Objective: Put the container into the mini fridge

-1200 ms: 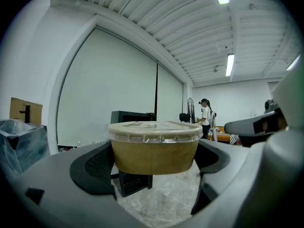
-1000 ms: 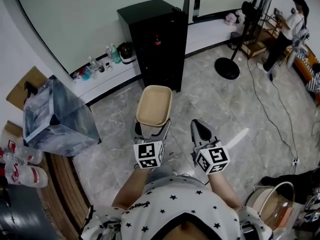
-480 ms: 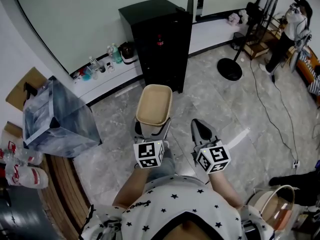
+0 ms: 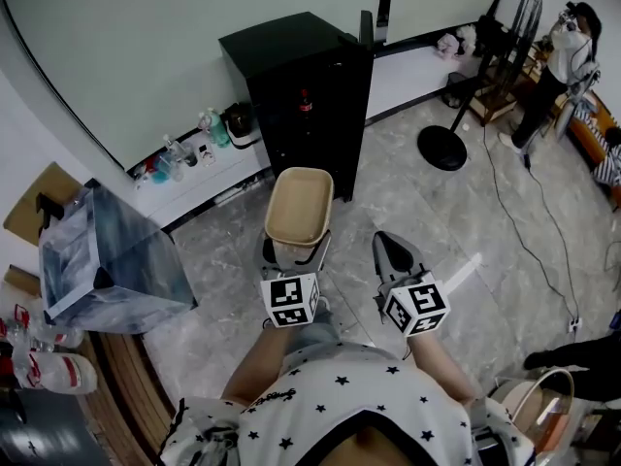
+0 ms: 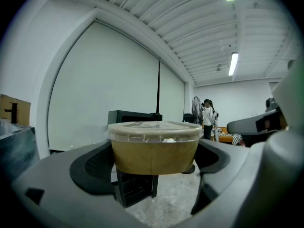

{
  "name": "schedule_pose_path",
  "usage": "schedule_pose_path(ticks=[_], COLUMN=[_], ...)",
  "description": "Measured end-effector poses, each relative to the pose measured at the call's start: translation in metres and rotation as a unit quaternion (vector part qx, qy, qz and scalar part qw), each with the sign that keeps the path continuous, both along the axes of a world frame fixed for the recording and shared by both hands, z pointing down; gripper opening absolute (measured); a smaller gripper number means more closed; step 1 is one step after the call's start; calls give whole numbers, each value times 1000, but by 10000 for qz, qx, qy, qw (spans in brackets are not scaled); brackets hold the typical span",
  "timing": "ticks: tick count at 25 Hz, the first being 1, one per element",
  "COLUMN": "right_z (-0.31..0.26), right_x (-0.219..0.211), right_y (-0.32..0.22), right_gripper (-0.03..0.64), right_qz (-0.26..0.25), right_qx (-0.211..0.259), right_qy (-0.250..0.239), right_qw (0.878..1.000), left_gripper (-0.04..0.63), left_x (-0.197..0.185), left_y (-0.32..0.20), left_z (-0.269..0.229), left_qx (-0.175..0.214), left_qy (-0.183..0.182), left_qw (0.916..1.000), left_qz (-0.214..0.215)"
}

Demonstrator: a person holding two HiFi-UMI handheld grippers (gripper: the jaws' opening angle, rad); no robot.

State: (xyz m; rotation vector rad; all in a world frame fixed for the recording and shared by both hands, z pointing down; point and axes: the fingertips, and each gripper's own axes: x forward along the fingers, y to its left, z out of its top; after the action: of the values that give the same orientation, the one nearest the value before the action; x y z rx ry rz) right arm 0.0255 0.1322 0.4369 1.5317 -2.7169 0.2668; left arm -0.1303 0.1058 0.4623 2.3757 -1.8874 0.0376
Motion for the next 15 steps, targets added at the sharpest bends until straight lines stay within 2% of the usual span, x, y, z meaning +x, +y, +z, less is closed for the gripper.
schedule_pose_path(ticks=[15], right_z=[-11], right_x=[-24], right_y=[-138], right_gripper=[-7], right_qz=[222], right_qx=[59], right_qy=[-37], right_qw=[9997], left_gripper=[532], left_x=[-17], left_y=[-140], left_z=[0], left_qx=[-67], left_qy=[-15], left_qw=[9997], left_qz=[233])
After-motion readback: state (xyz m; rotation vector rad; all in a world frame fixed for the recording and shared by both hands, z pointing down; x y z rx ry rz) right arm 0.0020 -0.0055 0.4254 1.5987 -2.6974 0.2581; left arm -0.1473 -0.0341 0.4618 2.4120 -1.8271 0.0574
